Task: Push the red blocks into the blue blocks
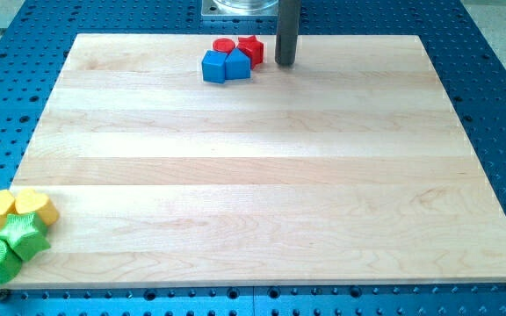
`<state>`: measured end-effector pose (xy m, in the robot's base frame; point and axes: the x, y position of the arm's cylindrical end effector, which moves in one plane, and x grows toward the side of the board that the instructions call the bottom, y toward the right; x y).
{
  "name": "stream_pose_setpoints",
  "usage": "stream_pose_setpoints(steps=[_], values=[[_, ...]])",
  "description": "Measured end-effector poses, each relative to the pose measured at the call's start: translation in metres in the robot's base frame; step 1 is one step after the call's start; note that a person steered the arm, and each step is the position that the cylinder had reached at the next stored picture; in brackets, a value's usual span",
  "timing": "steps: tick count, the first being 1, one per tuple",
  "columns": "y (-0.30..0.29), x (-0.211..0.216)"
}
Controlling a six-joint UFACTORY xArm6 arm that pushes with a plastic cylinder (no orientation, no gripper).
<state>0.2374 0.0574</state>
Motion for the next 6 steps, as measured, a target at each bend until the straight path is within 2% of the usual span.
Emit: stream_pose_setpoints(steps=[2, 5, 6], values=[[-0.010, -0.003], [-0.058, -0.002], [-0.058, 0.015]])
